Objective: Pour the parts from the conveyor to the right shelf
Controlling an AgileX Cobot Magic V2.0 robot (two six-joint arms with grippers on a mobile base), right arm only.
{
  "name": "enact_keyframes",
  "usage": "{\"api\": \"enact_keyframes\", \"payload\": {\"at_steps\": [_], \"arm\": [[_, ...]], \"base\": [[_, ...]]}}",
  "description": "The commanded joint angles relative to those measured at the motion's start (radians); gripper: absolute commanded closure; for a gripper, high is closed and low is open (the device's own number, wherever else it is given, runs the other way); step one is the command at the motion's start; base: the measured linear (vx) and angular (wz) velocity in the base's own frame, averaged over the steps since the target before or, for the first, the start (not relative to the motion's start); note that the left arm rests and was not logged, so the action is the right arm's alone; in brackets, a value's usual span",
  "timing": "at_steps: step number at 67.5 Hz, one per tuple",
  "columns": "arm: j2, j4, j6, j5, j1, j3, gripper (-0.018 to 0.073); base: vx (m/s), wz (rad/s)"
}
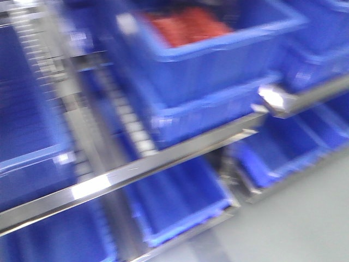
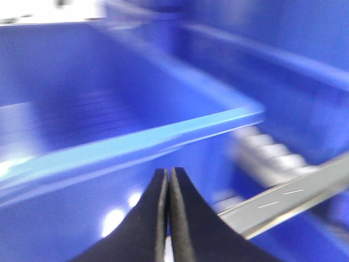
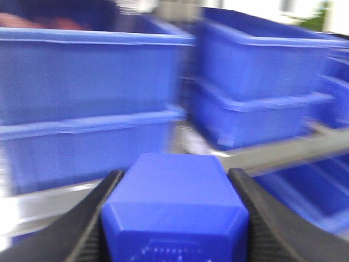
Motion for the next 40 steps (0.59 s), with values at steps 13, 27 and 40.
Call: {"api": "enact_keyframes", "payload": {"at_steps": [13,27,40], "arm": [[0.014,-0.002,-0.008,-0.076,-0.005,-0.027,0.0565],[0.014,-0.002,-0.008,-0.076,-0.005,-0.027,0.0565],[0.014,-0.002,-0.008,-0.077,-0.005,-0.027,0.0565]], "base": [[-0.11,0.96],[-0.13,0.77],[-0.08,0.37]]}}
